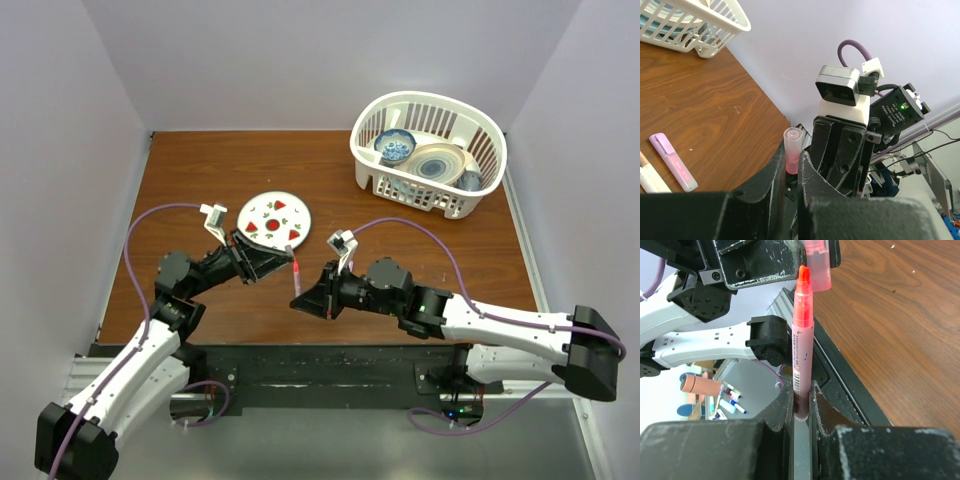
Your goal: Insert the pens into the pen caps
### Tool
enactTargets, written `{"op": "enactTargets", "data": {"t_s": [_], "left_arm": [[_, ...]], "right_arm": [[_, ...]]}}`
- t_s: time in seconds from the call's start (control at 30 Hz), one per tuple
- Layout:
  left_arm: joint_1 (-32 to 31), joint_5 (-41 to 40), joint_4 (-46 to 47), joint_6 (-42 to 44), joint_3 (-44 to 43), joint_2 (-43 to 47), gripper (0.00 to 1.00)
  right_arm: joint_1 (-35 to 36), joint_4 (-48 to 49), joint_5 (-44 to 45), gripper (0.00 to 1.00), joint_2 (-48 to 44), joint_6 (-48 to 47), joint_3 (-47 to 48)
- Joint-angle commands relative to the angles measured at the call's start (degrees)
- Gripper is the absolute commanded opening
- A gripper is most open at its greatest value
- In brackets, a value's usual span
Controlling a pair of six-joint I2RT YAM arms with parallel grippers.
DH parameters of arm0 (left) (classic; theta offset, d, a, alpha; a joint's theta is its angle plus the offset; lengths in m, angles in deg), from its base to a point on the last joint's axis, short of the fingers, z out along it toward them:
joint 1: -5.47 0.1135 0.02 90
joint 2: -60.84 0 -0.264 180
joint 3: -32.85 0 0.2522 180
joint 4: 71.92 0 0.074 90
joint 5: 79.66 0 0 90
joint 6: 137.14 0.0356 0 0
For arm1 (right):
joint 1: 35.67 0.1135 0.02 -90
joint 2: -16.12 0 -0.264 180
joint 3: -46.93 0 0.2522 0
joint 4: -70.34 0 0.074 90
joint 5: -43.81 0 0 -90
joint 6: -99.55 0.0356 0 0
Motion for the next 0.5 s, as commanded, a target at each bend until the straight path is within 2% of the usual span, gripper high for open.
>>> {"op": "enactTargets", "data": {"t_s": [0.0, 0.47], "left_arm": [[-0.5, 0.8, 3.0, -1.7, 0.0, 0.9, 0.00], [-0.5, -5.6, -7.5, 1.6, -7.0, 1.0, 0.00]], "right_arm": [[0.3, 2.5, 0.6, 0.00, 0.2, -0.3, 2.0], [1.0, 6.1, 0.2, 0.00, -0.1, 2.3, -2.9]]}}
